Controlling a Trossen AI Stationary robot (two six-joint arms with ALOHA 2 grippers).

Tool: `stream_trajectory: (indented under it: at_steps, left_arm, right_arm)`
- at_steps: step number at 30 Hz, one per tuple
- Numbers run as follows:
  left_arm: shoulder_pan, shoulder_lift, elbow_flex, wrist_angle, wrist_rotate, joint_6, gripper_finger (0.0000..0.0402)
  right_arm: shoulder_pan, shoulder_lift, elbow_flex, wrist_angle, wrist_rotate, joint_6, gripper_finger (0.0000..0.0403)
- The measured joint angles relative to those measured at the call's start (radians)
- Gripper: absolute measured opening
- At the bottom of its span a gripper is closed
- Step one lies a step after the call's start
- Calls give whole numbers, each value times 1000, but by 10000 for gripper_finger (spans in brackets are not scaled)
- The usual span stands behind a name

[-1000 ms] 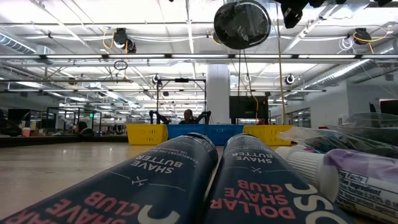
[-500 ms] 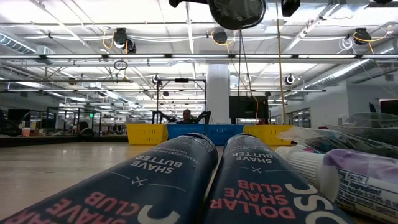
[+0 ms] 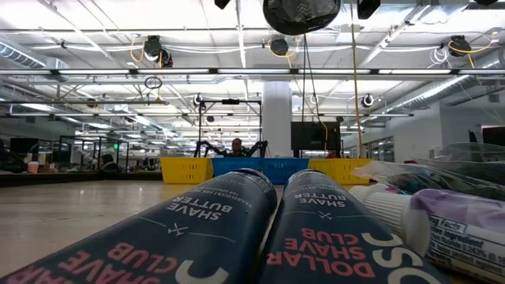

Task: Pick & Place Travel size toiletries
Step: Put the hairbrush into the left blue bin

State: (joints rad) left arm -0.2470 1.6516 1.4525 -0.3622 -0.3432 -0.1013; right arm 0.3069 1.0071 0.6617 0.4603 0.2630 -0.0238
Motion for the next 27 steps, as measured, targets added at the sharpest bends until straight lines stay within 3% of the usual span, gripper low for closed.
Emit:
stream_trajectory:
  at_steps: [16, 27]
  left_arm:
    - [-11, 0, 0, -34, -99, 7, 9]
    - [-8, 0, 0, -145, -220, -41, 9]
  right_arm:
    - [0, 0, 0, -1, -1, -20, 9]
    - [6, 0, 0, -35, -2, -17, 112]
